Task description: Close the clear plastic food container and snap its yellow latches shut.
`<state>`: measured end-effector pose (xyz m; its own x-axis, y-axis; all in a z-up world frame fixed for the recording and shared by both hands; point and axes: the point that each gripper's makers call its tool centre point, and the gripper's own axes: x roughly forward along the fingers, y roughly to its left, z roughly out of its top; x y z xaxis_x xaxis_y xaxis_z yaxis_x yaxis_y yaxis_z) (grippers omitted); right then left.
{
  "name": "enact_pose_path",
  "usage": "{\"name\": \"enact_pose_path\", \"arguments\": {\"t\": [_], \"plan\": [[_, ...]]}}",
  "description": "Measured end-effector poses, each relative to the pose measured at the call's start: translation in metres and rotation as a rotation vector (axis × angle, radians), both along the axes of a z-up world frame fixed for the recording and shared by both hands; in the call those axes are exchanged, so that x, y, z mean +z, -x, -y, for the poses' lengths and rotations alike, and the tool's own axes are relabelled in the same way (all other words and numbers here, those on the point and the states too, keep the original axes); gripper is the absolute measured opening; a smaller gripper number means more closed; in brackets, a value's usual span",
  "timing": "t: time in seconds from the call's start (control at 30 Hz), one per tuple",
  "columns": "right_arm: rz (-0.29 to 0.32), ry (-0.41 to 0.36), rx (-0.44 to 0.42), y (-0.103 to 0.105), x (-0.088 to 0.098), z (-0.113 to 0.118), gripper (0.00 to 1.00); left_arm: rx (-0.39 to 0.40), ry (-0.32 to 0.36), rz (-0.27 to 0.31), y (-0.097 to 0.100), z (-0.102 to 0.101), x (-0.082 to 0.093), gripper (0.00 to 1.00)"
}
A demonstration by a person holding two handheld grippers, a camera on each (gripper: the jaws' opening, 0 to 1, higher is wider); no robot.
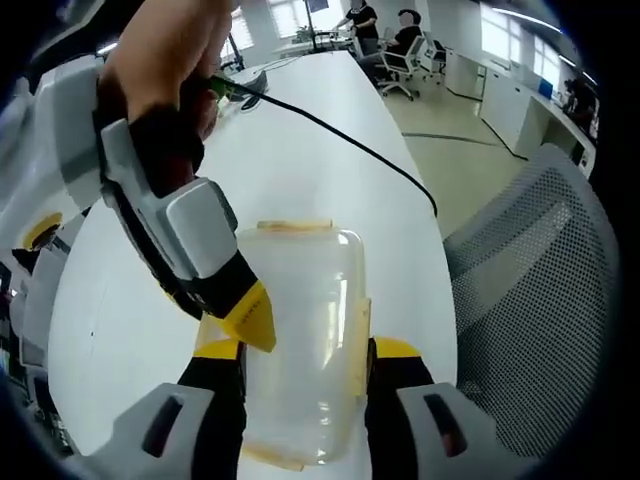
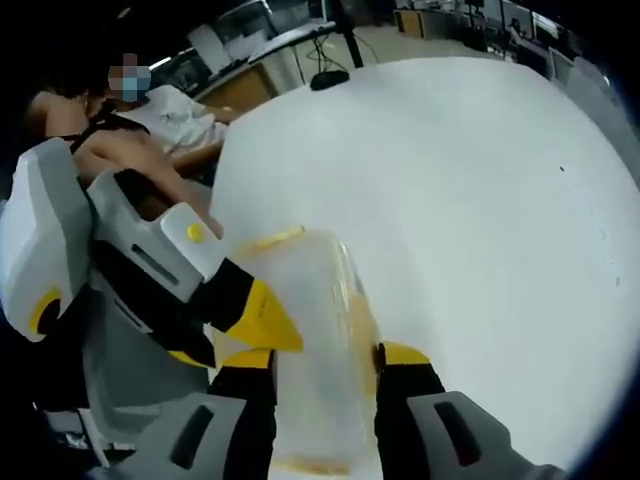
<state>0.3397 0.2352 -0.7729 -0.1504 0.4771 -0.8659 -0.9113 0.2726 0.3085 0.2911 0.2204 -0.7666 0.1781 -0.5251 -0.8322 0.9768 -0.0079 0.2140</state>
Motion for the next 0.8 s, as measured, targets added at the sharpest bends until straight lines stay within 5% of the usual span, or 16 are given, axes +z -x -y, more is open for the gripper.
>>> {"name": "enact_pose_path", "arguments": {"t": [0.27,0.8], "plan": [[-0.053,0.064,0.061,0.0011,-0.0044,0.0014,0.35,-0.002,-0.009,-0.002,0.0003,0.0001,-0.0022,0.44],[-0.065,0.051,0.068,-0.0001,-0.0042,0.0032,0.37,0.009,0.016,0.031,0.0018,0.0003,-0.0023,0.46]]}}
